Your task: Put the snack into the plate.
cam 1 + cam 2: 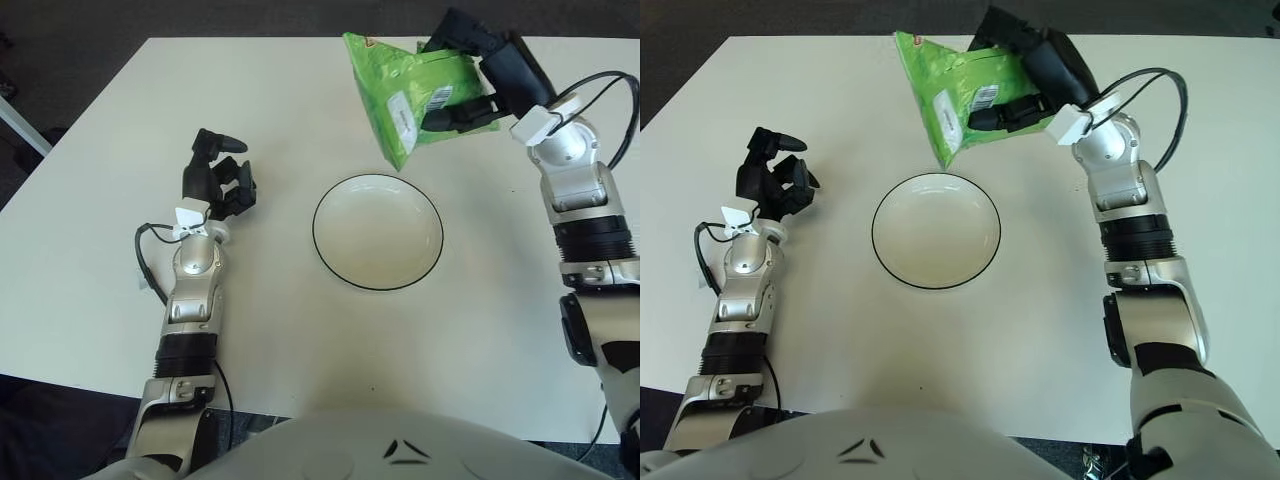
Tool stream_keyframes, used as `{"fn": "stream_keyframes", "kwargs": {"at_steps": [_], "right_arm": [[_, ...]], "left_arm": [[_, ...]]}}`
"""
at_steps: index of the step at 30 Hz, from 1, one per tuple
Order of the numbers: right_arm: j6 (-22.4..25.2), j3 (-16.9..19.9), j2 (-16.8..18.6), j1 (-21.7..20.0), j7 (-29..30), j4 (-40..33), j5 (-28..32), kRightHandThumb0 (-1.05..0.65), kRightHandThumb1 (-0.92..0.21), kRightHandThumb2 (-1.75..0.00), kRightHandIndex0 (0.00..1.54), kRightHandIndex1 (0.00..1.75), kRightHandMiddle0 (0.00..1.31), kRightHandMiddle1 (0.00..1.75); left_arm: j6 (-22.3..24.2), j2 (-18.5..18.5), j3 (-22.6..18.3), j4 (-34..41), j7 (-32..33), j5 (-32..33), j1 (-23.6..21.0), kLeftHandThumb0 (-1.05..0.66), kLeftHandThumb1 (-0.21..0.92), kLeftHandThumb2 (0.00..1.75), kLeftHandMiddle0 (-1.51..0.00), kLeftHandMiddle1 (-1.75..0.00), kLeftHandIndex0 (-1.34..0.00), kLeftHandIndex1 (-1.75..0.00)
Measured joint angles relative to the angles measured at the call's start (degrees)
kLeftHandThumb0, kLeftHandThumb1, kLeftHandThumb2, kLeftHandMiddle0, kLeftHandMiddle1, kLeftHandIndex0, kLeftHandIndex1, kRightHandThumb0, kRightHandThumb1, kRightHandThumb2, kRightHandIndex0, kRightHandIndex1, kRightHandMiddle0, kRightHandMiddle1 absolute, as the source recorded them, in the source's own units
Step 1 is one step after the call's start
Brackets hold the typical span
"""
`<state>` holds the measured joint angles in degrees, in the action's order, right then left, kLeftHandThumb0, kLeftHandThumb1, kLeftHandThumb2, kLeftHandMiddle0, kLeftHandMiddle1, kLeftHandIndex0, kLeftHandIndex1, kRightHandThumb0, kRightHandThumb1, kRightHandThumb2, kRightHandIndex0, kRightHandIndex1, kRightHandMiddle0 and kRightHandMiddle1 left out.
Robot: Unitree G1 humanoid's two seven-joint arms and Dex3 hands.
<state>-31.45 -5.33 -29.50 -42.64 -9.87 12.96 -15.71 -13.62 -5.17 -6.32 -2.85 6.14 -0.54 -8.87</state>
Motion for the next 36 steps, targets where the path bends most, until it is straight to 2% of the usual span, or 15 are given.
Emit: {"fn": "stream_keyframes", "kwargs": {"at_steps": [9,15,21,28,29,30,31,33,34,35,36], "right_arm": [[-1.7,-1.0,0.2,3.0,-1.3,-5.9,-2.7,0.0,-0.8,-0.3,0.87,1.75,0.69,1.75],[0.7,-1.3,0.2,6.5,-4.8,-12.1,-2.6,-0.02,-0.81,-0.31,0.87,1.75,0.68,1.75],[-0.4,-1.6,-0.9,8.2,-8.1,-13.8,-1.6,-0.05,-0.83,-0.3,0.87,1.75,0.67,1.75],[-2.3,-2.1,-1.9,9.1,-12.3,-14.3,2.0,-0.09,-0.88,-0.25,0.74,1.75,0.61,1.75],[-2.4,-2.2,-1.9,9.3,-12.6,-14.4,2.3,-0.15,-0.85,-0.32,0.71,1.75,0.57,1.72],[-2.3,-2.2,-1.9,9.7,-13.3,-14.7,3.0,-0.12,-0.78,-0.46,0.66,1.75,0.55,1.68],[-2.0,-2.3,-2.0,10.1,-14.1,-15.1,3.6,-0.08,-0.67,-0.67,0.59,1.75,0.52,1.62],[-0.8,-2.5,-2.5,10.7,-16.1,-16.4,4.9,-0.03,-0.59,-0.83,0.51,1.73,0.49,1.52],[-0.1,-2.6,-2.7,11.1,-16.9,-17.1,5.7,-0.03,-0.58,-0.86,0.5,1.72,0.48,1.51],[0.7,-2.6,-2.9,11.5,-17.8,-18.0,6.1,-0.02,-0.64,-0.76,0.5,1.67,0.48,1.43],[1.9,-2.6,-3.3,11.8,-18.8,-19.0,6.6,-0.01,-0.74,-0.57,0.51,1.59,0.46,1.37]], "left_arm": [[0.2,0.4,0.4,0.7,0.4,-0.2,0.0,-0.39,0.66,0.87,-0.84,-1.75,-0.37,-1.75],[0.2,0.4,0.5,0.8,0.6,-0.2,0.1,-0.39,0.66,0.87,-0.84,-1.75,-0.37,-1.75],[0.2,0.3,0.5,0.8,0.6,-0.2,0.2,-0.39,0.66,0.87,-0.84,-1.75,-0.36,-1.75],[0.2,0.2,0.4,0.7,0.6,-0.2,0.3,-0.39,0.66,0.86,-0.84,-1.75,-0.36,-1.75],[0.2,0.2,0.5,0.7,0.6,-0.2,0.3,-0.39,0.66,0.86,-0.85,-1.75,-0.36,-1.75],[0.2,0.2,0.4,0.7,0.6,-0.2,0.3,-0.39,0.66,0.86,-0.85,-1.75,-0.36,-1.75],[0.2,0.2,0.4,0.7,0.6,-0.2,0.3,-0.39,0.66,0.86,-0.85,-1.75,-0.36,-1.75],[0.2,0.2,0.4,0.7,0.6,-0.2,0.3,-0.39,0.66,0.86,-0.85,-1.75,-0.36,-1.75],[0.2,0.2,0.4,0.7,0.6,-0.1,0.3,-0.39,0.66,0.86,-0.85,-1.75,-0.36,-1.75],[0.2,0.2,0.4,0.7,0.6,-0.1,0.2,-0.39,0.66,0.86,-0.85,-1.75,-0.36,-1.75],[0.2,0.2,0.4,0.7,0.6,-0.1,0.3,-0.39,0.66,0.86,-0.84,-1.75,-0.36,-1.75]]}}
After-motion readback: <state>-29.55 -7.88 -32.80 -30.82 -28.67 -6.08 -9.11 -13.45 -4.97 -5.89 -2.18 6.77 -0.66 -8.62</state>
